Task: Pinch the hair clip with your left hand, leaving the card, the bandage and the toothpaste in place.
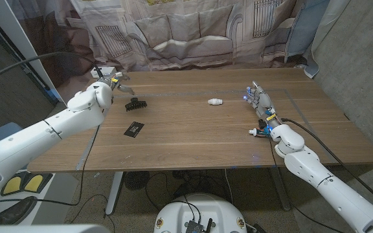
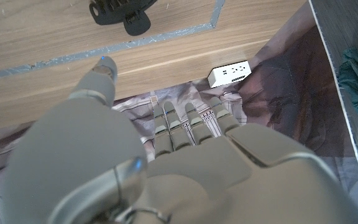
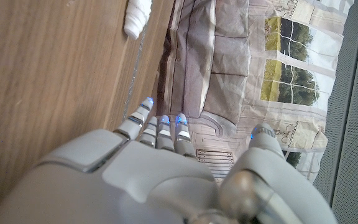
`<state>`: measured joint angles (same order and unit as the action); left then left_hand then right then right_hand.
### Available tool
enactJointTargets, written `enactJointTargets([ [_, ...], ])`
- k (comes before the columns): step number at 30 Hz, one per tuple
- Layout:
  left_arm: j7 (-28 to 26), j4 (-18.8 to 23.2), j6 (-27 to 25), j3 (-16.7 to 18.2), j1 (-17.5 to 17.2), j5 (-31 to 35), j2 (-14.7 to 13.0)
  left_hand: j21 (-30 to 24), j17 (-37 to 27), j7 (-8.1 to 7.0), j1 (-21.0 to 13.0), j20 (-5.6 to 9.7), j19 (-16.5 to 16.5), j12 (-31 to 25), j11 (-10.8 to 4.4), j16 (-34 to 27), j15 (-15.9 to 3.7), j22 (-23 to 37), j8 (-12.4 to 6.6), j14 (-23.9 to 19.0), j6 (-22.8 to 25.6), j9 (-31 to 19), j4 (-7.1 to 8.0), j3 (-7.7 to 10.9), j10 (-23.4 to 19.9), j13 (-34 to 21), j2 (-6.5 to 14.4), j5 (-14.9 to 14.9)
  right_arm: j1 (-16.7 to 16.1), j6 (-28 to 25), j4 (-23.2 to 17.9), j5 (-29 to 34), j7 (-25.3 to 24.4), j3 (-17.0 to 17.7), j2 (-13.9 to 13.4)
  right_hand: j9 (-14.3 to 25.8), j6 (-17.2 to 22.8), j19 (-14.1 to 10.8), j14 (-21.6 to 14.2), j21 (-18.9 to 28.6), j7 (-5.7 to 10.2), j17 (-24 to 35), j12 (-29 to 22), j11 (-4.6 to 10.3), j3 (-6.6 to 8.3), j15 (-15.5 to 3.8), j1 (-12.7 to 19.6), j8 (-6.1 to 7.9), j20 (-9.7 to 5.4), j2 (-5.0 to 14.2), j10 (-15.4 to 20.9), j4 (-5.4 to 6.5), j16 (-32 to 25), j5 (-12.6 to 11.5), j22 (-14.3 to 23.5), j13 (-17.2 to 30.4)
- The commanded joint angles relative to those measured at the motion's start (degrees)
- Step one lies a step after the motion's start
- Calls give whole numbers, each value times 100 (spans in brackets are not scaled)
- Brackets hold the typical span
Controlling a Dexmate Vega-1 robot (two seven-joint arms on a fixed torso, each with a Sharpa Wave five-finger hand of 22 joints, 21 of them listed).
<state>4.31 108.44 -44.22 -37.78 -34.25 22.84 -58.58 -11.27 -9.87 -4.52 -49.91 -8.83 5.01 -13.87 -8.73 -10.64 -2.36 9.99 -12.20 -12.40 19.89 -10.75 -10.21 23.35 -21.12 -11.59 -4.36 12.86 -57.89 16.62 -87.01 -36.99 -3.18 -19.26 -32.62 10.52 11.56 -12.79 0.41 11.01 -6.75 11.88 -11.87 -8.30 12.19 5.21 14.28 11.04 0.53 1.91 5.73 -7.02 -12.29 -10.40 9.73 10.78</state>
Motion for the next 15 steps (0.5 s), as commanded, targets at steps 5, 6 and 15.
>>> enactJointTargets([
  [5, 850, -211, -81, -410, 463, 596, 19, -4, 1, -70, -202, 27, 33, -77, -62, -26, -156, 19, -74, -32, 195, -18, 30, 62, -211, -34, 33, -47, -143, -7, -179, 42, -168, 12, -2, 9, 48, 20, -17, -4, 0, 7, 21, -20, -16, 42, 23, 8, 42, 9, 27, -27, 9, 1, 13, 22],
  [6, 899, -225, -130, -435, 491, 643, 47, -1, 2, -85, -246, 34, 28, -92, -85, -24, -160, 19, -90, -30, 260, -19, 32, 68, -273, -34, 42, -58, -155, -8, -196, 51, -180, 15, -9, 9, 48, 20, -20, -4, -2, 7, 21, -23, -15, 45, 26, 8, 42, 8, 27, -29, 8, 1, 13, 22],
  [15, 1374, -560, 62, -727, 776, 1033, 171, 108, 5, -138, -395, 3, -322, -86, -175, 29, -175, 15, -86, 157, 395, -20, 57, 64, -408, -30, 58, -102, -251, -66, -379, 92, -319, 45, -51, 9, 46, 28, -21, -5, 1, 5, 24, -18, -14, 41, 42, 6, 52, 4, 26, -41, 12, 0, 13, 22],
])
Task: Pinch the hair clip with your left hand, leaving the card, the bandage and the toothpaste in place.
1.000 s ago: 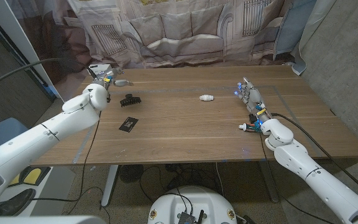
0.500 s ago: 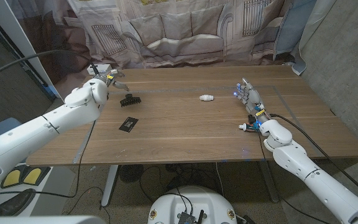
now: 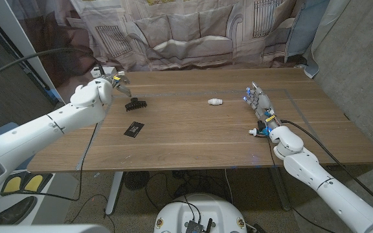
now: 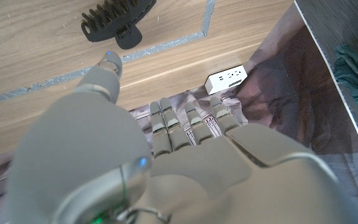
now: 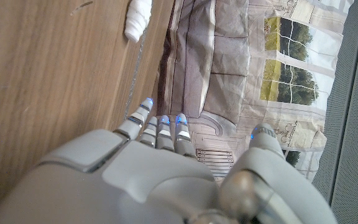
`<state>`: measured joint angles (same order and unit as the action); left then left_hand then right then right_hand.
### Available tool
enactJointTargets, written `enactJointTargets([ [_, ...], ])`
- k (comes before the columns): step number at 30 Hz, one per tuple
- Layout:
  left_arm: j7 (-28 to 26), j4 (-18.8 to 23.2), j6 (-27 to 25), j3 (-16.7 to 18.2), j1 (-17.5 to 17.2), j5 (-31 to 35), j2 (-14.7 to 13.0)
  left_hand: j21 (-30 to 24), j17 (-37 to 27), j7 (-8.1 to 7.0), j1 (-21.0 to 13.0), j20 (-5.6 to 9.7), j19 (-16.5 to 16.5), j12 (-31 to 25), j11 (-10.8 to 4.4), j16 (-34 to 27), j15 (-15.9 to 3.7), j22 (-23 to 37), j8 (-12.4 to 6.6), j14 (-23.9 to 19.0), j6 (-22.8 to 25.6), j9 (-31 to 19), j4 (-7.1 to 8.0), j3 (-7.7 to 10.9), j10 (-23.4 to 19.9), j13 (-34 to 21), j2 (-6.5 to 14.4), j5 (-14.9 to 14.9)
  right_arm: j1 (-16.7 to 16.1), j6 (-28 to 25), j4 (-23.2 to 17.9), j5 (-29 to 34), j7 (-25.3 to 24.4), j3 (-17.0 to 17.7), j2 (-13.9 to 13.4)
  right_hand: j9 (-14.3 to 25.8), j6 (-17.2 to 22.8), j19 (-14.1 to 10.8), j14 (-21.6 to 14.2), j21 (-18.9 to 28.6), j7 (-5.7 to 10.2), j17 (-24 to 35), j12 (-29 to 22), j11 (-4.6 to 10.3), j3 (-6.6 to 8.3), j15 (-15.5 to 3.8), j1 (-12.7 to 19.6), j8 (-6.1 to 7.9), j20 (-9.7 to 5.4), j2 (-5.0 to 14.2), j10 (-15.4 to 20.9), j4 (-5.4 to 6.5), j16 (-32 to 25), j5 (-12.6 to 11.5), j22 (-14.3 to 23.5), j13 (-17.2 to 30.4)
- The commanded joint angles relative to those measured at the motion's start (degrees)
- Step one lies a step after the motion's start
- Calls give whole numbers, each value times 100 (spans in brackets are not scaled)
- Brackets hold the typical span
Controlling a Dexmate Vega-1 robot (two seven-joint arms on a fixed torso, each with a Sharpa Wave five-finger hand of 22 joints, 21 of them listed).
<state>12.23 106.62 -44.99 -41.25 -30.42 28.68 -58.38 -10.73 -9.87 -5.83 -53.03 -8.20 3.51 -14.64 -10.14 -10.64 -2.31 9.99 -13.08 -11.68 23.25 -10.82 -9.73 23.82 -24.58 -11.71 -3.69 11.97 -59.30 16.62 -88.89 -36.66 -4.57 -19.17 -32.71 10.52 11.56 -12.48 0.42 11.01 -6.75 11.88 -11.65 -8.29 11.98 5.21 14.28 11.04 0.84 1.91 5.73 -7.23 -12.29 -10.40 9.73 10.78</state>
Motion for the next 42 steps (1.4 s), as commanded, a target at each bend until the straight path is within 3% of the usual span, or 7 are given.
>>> enactJointTargets([
  [1, 590, -380, 155, -364, 382, 458, 155, 57, 5, -7, -87, -76, -200, 3, -18, 28, -173, 14, 7, 96, 64, -13, 14, 12, -47, -17, -10, -17, -110, -67, -191, 60, -181, 37, -42, 9, 48, -4, -23, -4, 1, 5, 2, -19, 7, 41, 43, 7, 21, 4, 26, -22, 12, 0, 14, 22],
  [9, 1004, -715, 532, -257, 532, 219, 262, 54, 3, -1, 11, -126, -349, 52, -12, 27, -141, 10, 80, 188, -22, -15, 95, -102, -13, -20, -82, 0, -134, -95, -261, 103, -236, 16, -38, 9, 48, 1, -26, -5, 1, 5, 4, -14, 6, 40, 51, 6, 28, 0, 25, -28, 14, 1, 14, 22],
  [18, 1313, -1117, 849, -211, 731, -142, 372, 27, 4, 263, -86, -209, -418, 62, 133, 12, -81, 10, 146, 232, -130, -20, 94, -116, -59, -38, -38, 40, -177, -86, -286, 133, -289, 16, -29, 10, 51, 3, -29, -4, 0, 5, 0, -14, 3, 42, 57, 6, 37, -4, 38, -33, 16, 1, 14, 23],
  [21, 1401, -1236, 892, -264, 812, -164, 431, 0, 2, 344, -92, -261, -426, 83, 273, -31, 300, 10, 164, 140, -157, -21, 122, -168, -42, -46, -32, 53, -192, -95, -289, 111, -295, 21, -21, 10, 52, 4, -31, -3, 1, 5, -4, -31, 2, 42, 59, 6, 38, -5, 53, -35, 16, 2, 14, 23],
  [24, 1450, -1313, 822, -356, 891, -80, 500, -18, 2, 474, -94, -341, -401, 88, 387, -46, 463, 9, 178, 73, -186, -20, 137, -204, -58, -51, -30, 61, -205, -99, -295, 106, -293, 23, -26, 10, 54, 5, -32, -3, -1, 6, -2, -19, 1, 39, 60, 6, 42, -5, 49, -36, 17, 2, 15, 23],
  [33, 1422, -1471, 906, -456, 975, -47, 611, -36, 1, 470, -99, -379, -367, 84, 313, -32, 292, 11, 159, 99, -125, -19, 150, -230, -104, -54, -11, 63, -254, -100, -329, 106, -331, 46, -39, 10, 56, 12, -31, -4, 2, 6, 1, -16, -1, 53, 63, 6, 55, -6, 48, -38, 19, 2, 15, 23],
  [42, 1246, -1511, 863, -605, 972, 195, 696, -79, 4, 282, -211, -338, -236, 136, 94, -47, 57, 14, 181, 18, -165, -16, 114, -221, -34, -51, 51, 48, -290, -78, -347, 113, -340, 58, -46, 10, 56, 14, -34, -3, 2, 7, 1, -11, -3, 58, 65, 6, 60, -7, 51, -39, 20, 3, 15, 24],
])
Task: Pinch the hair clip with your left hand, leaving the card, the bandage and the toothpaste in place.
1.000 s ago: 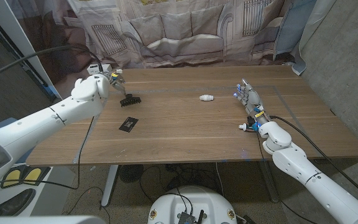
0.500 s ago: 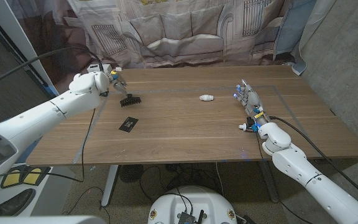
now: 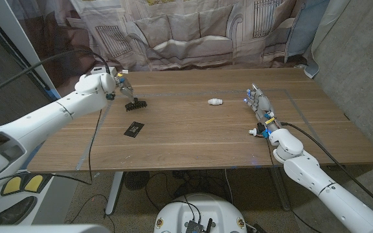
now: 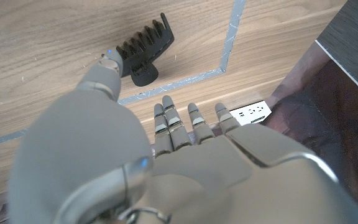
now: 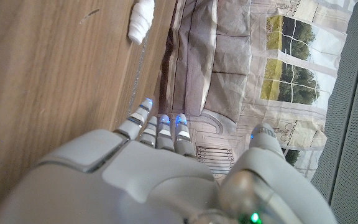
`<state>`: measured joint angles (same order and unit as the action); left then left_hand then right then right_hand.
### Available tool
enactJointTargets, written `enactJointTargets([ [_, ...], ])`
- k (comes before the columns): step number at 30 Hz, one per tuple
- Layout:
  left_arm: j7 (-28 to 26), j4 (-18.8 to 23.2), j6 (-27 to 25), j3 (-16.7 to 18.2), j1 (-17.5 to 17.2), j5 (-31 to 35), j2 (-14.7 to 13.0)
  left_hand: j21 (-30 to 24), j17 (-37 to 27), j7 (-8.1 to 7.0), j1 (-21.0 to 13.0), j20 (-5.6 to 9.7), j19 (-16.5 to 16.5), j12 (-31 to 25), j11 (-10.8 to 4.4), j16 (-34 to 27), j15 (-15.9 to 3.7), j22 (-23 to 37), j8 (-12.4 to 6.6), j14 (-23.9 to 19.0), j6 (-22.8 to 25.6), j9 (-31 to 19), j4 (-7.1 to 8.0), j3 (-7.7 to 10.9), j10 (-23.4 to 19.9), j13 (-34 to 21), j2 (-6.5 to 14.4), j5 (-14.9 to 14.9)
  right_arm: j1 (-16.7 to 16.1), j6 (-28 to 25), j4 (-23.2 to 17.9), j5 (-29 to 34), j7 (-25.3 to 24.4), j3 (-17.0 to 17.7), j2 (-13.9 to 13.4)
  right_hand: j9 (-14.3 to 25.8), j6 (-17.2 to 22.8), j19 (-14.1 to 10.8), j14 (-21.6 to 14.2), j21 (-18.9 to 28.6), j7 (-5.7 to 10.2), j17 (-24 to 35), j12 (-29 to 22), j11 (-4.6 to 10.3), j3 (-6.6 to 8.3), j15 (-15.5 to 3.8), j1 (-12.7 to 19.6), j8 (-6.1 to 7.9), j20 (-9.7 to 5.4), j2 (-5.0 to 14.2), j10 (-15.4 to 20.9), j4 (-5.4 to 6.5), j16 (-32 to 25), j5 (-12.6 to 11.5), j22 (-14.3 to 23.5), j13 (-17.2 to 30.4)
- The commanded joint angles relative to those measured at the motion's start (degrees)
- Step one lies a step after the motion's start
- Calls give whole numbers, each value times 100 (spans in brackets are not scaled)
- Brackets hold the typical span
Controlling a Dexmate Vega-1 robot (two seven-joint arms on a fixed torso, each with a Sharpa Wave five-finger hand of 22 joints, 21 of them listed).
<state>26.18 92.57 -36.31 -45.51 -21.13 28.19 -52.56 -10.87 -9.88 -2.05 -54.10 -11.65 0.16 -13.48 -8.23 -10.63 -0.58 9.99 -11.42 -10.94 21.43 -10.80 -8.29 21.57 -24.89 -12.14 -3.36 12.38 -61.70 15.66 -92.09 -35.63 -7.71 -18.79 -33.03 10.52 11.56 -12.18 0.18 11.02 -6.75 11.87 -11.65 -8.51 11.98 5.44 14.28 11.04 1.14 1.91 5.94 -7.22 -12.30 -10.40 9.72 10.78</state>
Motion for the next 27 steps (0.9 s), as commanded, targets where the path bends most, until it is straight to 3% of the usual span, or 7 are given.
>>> enactJointTargets([
  [1, -155, -103, -10, -195, 43, 278, 117, -70, 5, -105, -114, 11, 116, 22, -103, -49, -130, 14, 17, -67, 14, -17, -34, 5, 1, -8, 21, 5, -60, 6, -40, -15, -41, 29, -4, 10, 56, -16, -11, -3, 2, 8, 3, 9, -4, 32, 65, 5, 31, -8, 29, -39, 20, 3, 15, 24],
  [2, -169, -100, -18, -205, 37, 305, 123, -71, 6, -122, -135, 8, 128, 25, -164, -47, -130, 13, 20, -71, 5, -16, -43, 8, 2, -7, 25, 1, -61, 11, -37, -9, -33, 28, -10, 10, 57, -16, -10, -3, 2, 8, 2, 7, -4, 31, 65, 6, 31, -8, 30, -39, 20, 3, 15, 24],
  [8, -367, -103, -5, -242, -52, 471, 152, -82, 8, -180, -182, 20, 179, 32, -152, -44, -159, 13, 31, -93, -28, -16, -62, 13, 8, -6, 32, -9, -73, 10, -46, -31, -21, 34, -9, 10, 54, -14, -16, -3, 4, 8, 2, 4, -5, 32, 66, 4, 34, -8, 33, -40, 19, 3, 15, 24],
  [12, -592, -118, 121, -195, -160, 492, 155, -102, 12, -335, -261, 85, 292, 40, -239, -38, -459, 12, 11, -142, 16, -16, -81, 7, 10, -2, 35, -35, -76, -3, -60, -35, -25, 33, -10, 10, 57, -13, -18, -3, 6, 8, 3, 3, -6, 27, 67, 5, 36, -9, 33, -41, 19, 3, 15, 24],
  [13, -625, -115, 136, -198, -177, 519, 153, -95, 14, -388, -277, 92, 310, 16, -351, -36, -493, 12, -4, -167, 63, -16, -77, -5, -69, 0, 34, -50, -73, 4, -58, -12, -13, 27, -25, 10, 56, -13, -18, -3, 5, 8, 2, 4, -6, 27, 68, 4, 36, -9, 35, -41, 19, 3, 15, 24],
  [19, -721, -151, 177, -133, -283, 491, 178, -95, 17, -508, -292, 155, 366, -12, -388, -51, -536, 12, -40, -266, 191, -15, -71, -35, -182, 5, 16, -67, -86, -11, -102, 15, -36, 31, -49, 10, 58, -12, -13, -3, 8, 9, 2, 12, -7, 31, 70, 5, 38, -9, 37, -43, 22, 3, 16, 24],
  [27, -877, -313, 359, -43, -341, 352, 223, -84, 18, -545, -292, 166, 382, -33, -401, -62, -515, 12, -69, -348, 316, -15, -59, -63, -283, 9, 8, -77, -86, -59, -146, -2, -63, 36, -49, 10, 61, -8, -18, -3, 10, 9, 0, 1, -8, 35, 71, 6, 42, -9, 47, -43, 21, 3, 16, 25],
])
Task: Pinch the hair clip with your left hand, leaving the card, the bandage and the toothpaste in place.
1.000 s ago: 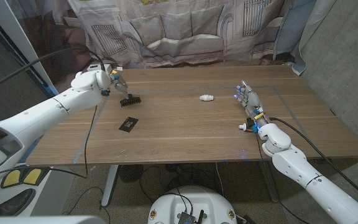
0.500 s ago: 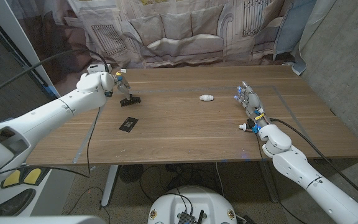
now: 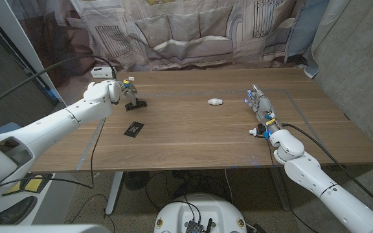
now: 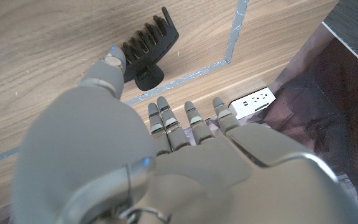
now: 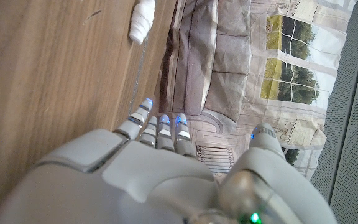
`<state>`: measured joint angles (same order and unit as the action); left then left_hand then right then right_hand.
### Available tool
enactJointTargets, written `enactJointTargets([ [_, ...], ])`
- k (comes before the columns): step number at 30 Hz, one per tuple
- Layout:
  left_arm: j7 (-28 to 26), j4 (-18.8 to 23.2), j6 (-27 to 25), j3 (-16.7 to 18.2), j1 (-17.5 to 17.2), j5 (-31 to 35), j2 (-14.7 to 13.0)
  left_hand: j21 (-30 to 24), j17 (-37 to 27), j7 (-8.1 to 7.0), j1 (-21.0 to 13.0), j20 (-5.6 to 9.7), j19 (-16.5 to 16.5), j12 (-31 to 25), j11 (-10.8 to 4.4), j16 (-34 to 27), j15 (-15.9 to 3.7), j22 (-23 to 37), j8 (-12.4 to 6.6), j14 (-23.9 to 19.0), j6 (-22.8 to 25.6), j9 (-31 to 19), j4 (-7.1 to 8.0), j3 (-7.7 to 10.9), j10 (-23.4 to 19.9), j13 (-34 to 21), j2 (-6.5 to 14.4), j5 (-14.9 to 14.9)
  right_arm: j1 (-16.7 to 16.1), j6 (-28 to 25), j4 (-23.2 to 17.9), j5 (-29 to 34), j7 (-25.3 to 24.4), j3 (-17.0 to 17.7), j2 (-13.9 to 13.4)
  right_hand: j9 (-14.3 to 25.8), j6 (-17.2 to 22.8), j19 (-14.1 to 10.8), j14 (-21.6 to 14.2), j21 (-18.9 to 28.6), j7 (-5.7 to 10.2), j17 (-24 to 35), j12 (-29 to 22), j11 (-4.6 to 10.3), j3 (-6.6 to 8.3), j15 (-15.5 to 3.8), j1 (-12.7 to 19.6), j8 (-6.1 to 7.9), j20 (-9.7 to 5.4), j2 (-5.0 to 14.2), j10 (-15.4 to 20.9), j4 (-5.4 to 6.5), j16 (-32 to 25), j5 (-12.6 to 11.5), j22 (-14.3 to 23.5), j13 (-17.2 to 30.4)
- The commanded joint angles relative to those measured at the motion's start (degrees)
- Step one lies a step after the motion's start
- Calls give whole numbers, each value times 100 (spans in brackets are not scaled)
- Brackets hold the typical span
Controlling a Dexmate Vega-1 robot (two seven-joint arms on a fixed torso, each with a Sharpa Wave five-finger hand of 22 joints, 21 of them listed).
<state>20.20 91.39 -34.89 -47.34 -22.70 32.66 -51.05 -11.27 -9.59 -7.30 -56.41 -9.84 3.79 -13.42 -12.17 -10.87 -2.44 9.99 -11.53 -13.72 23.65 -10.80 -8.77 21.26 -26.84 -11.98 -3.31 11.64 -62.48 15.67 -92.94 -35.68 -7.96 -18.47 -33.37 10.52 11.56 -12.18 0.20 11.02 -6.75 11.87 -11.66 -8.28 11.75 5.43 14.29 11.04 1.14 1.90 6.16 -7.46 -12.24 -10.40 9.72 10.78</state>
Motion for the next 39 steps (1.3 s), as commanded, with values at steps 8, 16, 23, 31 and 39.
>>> enactJointTargets([
  [8, -454, -372, 339, 185, -187, -211, 175, -40, -11, -25, -71, 1, 50, -75, -16, -46, -369, 12, -89, -146, 239, -16, -3, -53, -247, -4, 9, -8, -1, -72, -66, 25, -64, 3, -15, 11, 62, -4, -27, -3, 10, 10, 1, -24, 13, 37, 72, 5, 40, -9, 26, -21, 14, 4, 16, 25],
  [16, -480, -519, 347, 123, -132, -242, 257, -47, -9, -13, -118, 17, 134, -121, 26, -65, -426, 12, -130, -306, 477, -17, -6, -79, -501, 2, 19, -10, 20, -66, -26, 25, -61, -5, 6, 11, 63, 0, -34, -3, 10, 11, 1, -30, 11, 34, 74, 5, 48, -9, 30, -22, 13, 4, 16, 25],
  [23, -512, -565, 307, 88, -99, -235, 281, -49, -8, 20, -149, -19, 171, -141, 71, -67, -404, 13, -144, -357, 571, -20, -7, -81, -605, 1, 38, -10, 61, -67, 36, 16, -32, -20, 25, 11, 64, 1, -37, -3, 11, 11, 1, -16, 8, 36, 74, 5, 53, -10, 34, -22, 13, 4, 16, 26],
  [31, -607, -610, 298, 95, -91, -283, 310, -54, -7, 82, -208, -37, 225, -157, 106, -65, -412, 13, -156, -414, 678, -24, -18, -76, -718, -3, 66, -9, 96, -57, 88, 13, -11, -28, 38, 11, 64, 4, -42, -2, 12, 13, 2, -29, 7, 36, 73, 4, 61, -8, 35, -21, 12, 4, 16, 26],
  [39, -687, -623, 265, 92, -86, -315, 341, -61, -5, 31, -315, -66, 308, -184, 45, -73, -429, 13, -188, -522, 873, -27, -40, -63, -892, -12, 95, -6, 107, -90, 93, -15, -18, -24, 43, 11, 67, 11, -43, -4, 16, 13, 3, -29, 5, 35, 75, 5, 64, -6, 38, -21, 13, 4, 16, 26],
])
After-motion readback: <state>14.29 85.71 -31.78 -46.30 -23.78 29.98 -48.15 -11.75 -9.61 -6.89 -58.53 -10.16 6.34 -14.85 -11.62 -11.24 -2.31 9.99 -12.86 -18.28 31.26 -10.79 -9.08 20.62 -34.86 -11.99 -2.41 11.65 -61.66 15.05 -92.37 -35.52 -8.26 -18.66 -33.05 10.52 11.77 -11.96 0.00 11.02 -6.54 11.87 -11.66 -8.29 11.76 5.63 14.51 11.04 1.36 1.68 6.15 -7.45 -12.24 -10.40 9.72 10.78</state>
